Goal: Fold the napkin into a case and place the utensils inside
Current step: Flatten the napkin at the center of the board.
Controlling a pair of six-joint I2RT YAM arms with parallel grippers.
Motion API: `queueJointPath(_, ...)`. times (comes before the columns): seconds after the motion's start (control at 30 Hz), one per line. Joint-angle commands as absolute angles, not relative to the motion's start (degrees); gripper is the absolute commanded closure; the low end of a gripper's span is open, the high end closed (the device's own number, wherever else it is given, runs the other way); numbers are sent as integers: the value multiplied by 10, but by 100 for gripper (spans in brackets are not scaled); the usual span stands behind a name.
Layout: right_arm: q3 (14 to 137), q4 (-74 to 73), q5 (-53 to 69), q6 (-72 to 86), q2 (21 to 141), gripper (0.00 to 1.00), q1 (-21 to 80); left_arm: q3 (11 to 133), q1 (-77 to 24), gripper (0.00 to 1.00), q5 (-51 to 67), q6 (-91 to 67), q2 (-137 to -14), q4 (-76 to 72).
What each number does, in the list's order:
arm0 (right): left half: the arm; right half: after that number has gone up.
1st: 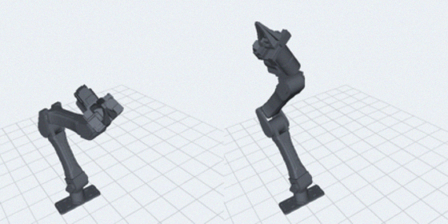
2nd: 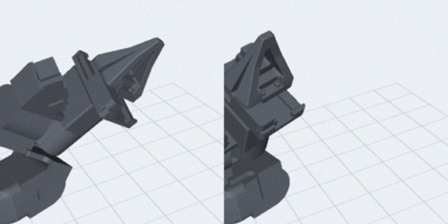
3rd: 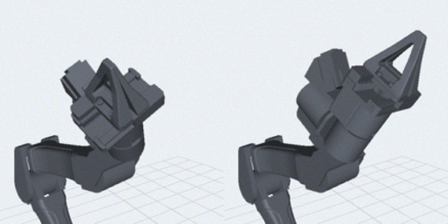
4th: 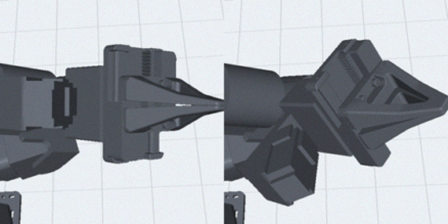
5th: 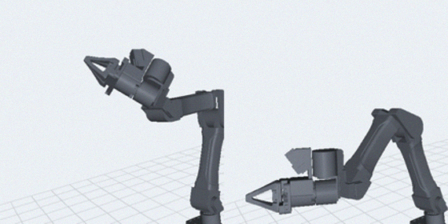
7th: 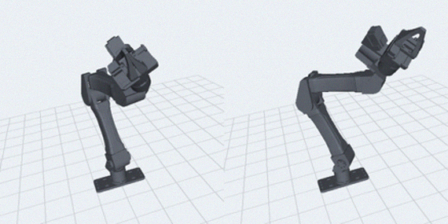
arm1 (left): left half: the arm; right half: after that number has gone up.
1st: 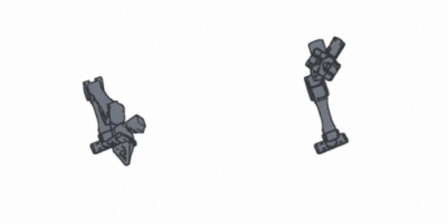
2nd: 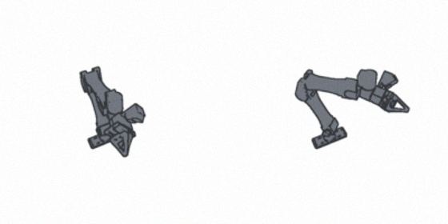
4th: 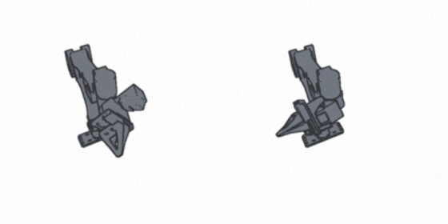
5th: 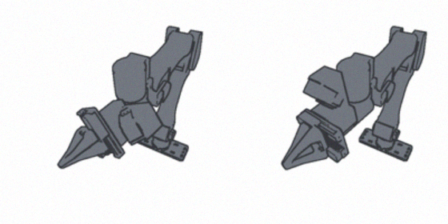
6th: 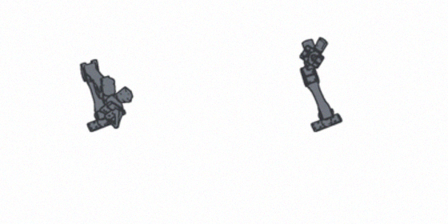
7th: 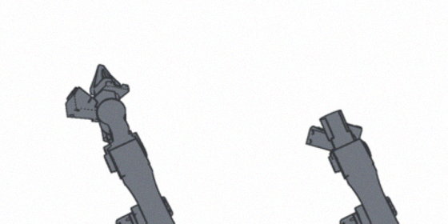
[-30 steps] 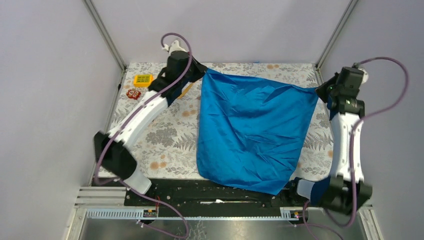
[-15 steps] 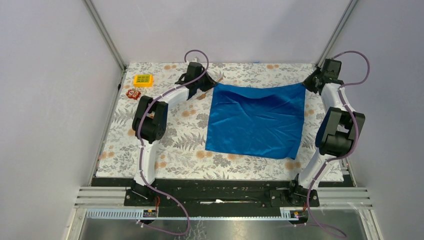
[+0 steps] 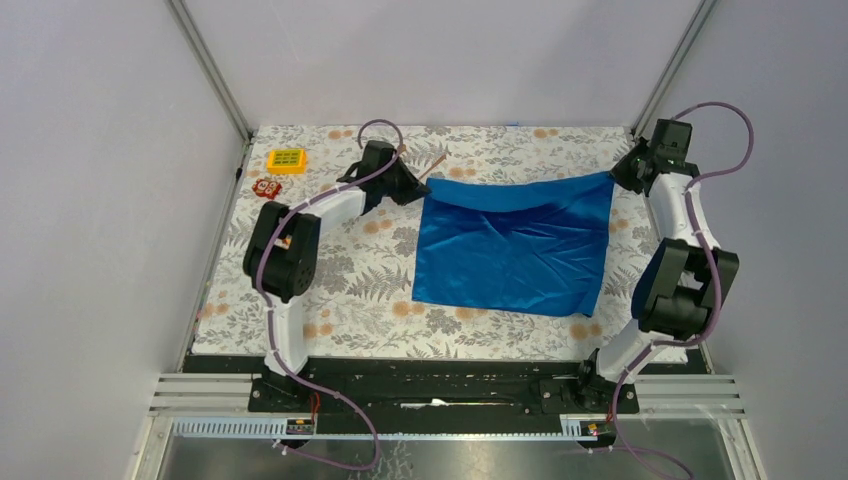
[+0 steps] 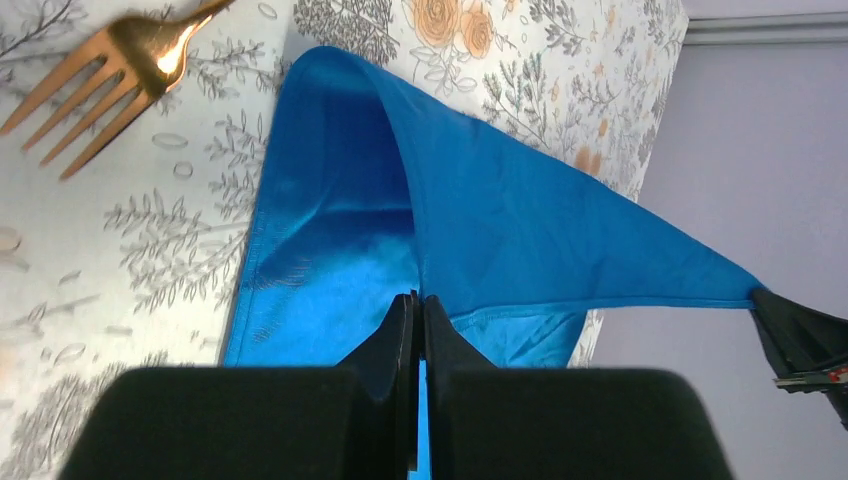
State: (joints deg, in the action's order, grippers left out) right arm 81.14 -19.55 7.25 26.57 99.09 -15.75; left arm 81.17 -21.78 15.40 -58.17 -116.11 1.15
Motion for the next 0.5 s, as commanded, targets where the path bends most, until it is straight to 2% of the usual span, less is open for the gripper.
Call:
queueJointPath(0.0,813,-203,94,257,945,100,-156,806,-200,100,154,-578,-1075,20)
queueJointPath(0.2,821,-162,217,297,983,100,-152,817,-151,100,144,-547,-1037,59)
queueJointPath(0.37,837,-151,266,318,993,100,-149,841,-126,100,162,-534,-1027,75)
queueJointPath(0.47,850,-175,247,323,952,100,-149,875,-125,100,170,-515,-1002,98)
